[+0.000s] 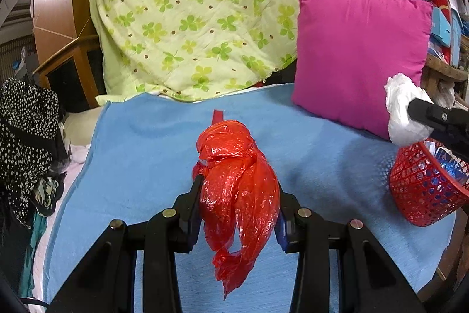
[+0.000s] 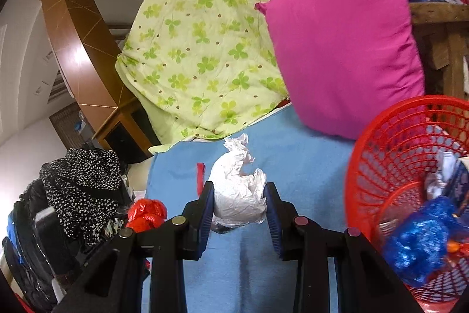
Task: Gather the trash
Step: 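Hold the white tissue ball above the wastebasket with the right gripper while the left gripper holds the red bag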
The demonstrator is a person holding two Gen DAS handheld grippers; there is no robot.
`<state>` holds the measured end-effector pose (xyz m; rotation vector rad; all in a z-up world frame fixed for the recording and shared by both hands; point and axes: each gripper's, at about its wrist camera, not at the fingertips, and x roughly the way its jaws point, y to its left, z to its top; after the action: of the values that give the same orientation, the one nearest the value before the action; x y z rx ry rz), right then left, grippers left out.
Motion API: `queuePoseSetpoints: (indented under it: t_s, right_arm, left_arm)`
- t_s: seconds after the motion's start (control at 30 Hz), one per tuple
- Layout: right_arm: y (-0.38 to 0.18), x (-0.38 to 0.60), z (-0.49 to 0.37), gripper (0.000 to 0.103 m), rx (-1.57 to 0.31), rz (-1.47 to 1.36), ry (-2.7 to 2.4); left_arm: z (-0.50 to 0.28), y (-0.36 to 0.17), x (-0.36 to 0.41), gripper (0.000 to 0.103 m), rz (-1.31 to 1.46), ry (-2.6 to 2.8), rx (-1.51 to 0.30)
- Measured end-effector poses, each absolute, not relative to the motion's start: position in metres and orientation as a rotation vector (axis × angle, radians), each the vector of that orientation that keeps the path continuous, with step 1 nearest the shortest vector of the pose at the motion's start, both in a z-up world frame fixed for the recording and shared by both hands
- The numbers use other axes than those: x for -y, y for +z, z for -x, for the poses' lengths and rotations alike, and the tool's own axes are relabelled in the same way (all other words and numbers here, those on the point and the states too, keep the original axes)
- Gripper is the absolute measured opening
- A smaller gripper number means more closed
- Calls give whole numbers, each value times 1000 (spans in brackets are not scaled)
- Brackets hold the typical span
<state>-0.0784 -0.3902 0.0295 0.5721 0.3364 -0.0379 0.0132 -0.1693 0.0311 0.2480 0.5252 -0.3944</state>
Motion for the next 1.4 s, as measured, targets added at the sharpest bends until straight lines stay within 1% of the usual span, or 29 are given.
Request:
queuePoseSetpoints:
  t_s: [0.5,1.4]
  right_arm:
    - [22,414,104,36,-322,-558,-79]
    - [19,430,120,36,-308,-568,-102]
  left_arm:
    - [4,31,200,43,-287,-428,-504]
    - [11,25,219,43,-335,-454,-492]
